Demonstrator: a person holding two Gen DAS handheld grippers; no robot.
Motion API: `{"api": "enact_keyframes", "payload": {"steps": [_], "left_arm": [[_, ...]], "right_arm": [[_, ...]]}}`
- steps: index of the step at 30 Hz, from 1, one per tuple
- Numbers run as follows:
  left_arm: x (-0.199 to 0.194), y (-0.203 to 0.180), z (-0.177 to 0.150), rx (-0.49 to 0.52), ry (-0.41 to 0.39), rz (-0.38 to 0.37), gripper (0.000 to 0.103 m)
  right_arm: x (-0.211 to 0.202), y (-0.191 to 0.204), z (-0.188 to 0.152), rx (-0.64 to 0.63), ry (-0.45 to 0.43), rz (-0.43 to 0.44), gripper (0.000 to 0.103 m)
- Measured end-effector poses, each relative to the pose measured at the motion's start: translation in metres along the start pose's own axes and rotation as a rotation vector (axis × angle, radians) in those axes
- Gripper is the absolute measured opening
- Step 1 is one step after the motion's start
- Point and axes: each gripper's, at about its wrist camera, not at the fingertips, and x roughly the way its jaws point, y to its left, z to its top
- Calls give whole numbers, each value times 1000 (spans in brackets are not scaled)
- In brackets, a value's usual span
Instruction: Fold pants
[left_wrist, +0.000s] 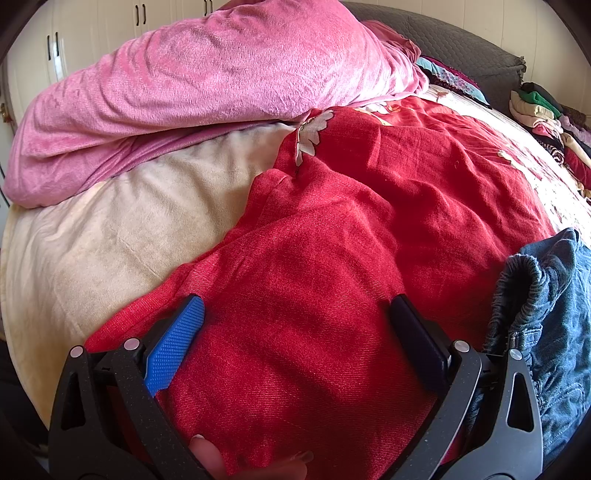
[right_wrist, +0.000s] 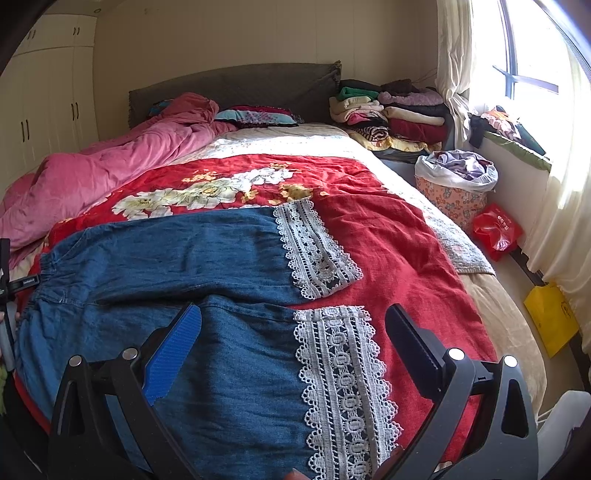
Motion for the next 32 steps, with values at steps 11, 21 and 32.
{"api": "enact_keyframes", "payload": {"steps": [11, 21, 32], "left_arm": [[0, -1, -1, -9, -4, -12, 95], [-1, 0, -2, -11, -18, -39, 94], [2, -1, -1, -11, -9, -32, 94]], "right_arm": [[3, 3, 1, -3, 7, 1, 99], [5, 3, 1, -3, 11, 3, 99], [5, 4, 2, -3, 11, 4, 99]]}}
